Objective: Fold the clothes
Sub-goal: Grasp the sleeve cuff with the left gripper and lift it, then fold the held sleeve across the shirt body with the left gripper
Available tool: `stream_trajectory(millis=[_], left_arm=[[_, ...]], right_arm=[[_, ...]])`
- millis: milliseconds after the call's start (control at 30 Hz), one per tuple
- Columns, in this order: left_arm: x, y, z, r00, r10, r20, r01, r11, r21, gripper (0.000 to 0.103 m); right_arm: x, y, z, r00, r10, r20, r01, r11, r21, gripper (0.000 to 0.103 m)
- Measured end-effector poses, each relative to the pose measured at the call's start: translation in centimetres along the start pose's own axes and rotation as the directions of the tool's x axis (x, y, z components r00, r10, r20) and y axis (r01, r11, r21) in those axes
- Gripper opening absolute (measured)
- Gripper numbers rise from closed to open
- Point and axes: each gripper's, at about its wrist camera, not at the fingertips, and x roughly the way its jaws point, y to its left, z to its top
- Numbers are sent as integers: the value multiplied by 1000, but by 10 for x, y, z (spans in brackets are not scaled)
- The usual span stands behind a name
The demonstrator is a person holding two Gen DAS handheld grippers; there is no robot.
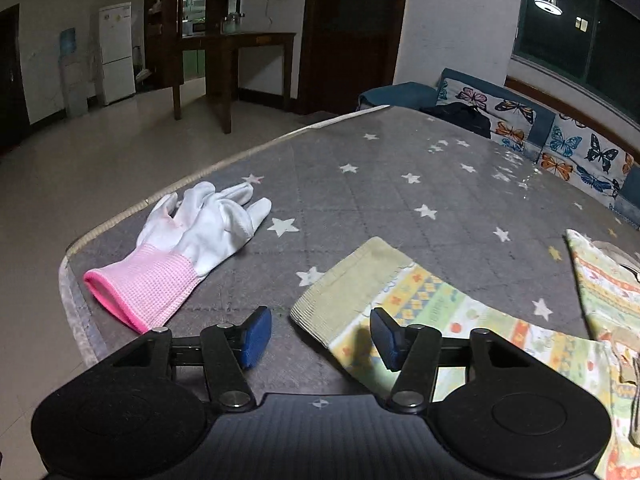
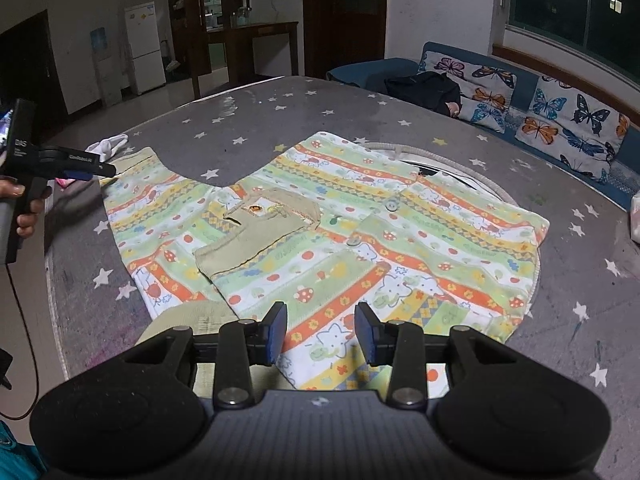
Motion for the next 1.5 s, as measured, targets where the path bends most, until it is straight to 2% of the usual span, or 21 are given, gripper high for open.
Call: stream_trajectory(millis=[67,100,233,300,433,567,667,767,867,967,1100,1233,1300,1400,1500], left_arm=[[3,0,1,1000,-3,5,3,1000,-7,51],[4,0,2,1000,-3,8,3,1000,-4,47],[7,-2,3,1000,-29,12,29,1000,0,22],[6,-2,2,999,-52,11,52,998,-17,14],[-7,-7,3,992,-120,32,121,992,-46,11],[-33,-26,11,971,-232,61,234,972,-31,11],[-51,-56,12,938,-343,53,343,939,6,11],[-69,-87,12,892,-451,40,450,892,44,10],[-88,-118,12,833,-553,22,550,832,79,10],[-106,-148,12,763,-646,0,642,758,112,10],[-119,-191,0,685,-726,-58,725,672,152,10],[-122,-227,-16,629,-768,-121,775,605,185,10],[-123,-242,-26,606,-780,-153,792,575,206,10],[-118,-262,-40,594,-776,-212,802,551,229,11],[-115,-274,-56,592,-762,-262,804,535,261,12]], right_arm=[[0,1,1,1000,-2,2,2,1000,-7,39],[0,2,2,1000,-2,3,2,1000,-9,40],[-2,2,4,1000,-5,15,5,1000,-5,40],[-4,2,4,1000,-6,22,6,1000,0,40],[-6,1,2,1000,-13,25,12,1000,3,40],[-8,-4,0,999,-22,25,22,1000,20,40],[-8,-8,-2,999,-29,26,28,999,38,40],[-10,-13,-5,999,-39,30,37,998,54,40],[-16,-21,-8,998,-54,36,52,996,71,40],[-21,-28,-11,996,-71,44,67,994,90,40],[-29,-40,-16,994,-99,55,91,987,133,40],[-36,-50,-22,990,-128,53,118,980,160,40],[-38,-54,-25,989,-139,51,129,976,174,40],[-40,-61,-27,987,-154,47,142,970,196,40],[-40,-65,-29,986,-162,42,150,966,209,40]])
